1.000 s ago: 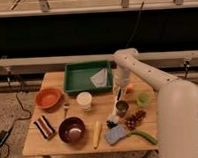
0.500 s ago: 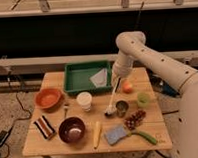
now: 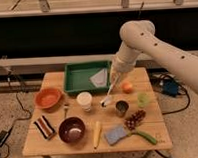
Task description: Place brush in purple bowl
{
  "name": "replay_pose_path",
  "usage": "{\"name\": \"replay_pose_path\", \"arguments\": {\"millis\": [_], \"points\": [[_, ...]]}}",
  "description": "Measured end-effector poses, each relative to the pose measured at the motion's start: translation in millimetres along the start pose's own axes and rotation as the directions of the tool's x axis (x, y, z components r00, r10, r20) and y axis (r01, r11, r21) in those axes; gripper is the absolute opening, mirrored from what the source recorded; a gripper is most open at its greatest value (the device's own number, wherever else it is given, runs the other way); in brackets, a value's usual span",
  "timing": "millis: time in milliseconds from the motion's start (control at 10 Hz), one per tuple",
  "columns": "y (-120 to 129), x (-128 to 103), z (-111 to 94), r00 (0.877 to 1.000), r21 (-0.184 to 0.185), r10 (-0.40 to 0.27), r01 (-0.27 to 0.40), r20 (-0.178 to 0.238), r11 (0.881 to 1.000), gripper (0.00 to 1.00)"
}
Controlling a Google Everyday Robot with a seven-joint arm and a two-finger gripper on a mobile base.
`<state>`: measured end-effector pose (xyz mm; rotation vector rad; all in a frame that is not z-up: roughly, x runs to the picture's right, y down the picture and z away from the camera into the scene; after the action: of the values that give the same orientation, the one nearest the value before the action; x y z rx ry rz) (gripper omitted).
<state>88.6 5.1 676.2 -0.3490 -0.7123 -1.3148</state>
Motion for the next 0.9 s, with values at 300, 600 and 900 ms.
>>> {"name": "replay_pose_path", "arguments": {"millis": [300, 600, 900], "points": [[-13, -32, -18, 0.996, 0.023, -0.085, 0.085, -0.017, 0.996, 0.01], [-35, -56, -27, 0.986, 0.042, -0.166, 0.166, -0.009, 0.985, 0.01], [-73, -88, -21, 0.964, 0.049, -0.266, 0.265, 0.016, 0.963, 0.01]]}}
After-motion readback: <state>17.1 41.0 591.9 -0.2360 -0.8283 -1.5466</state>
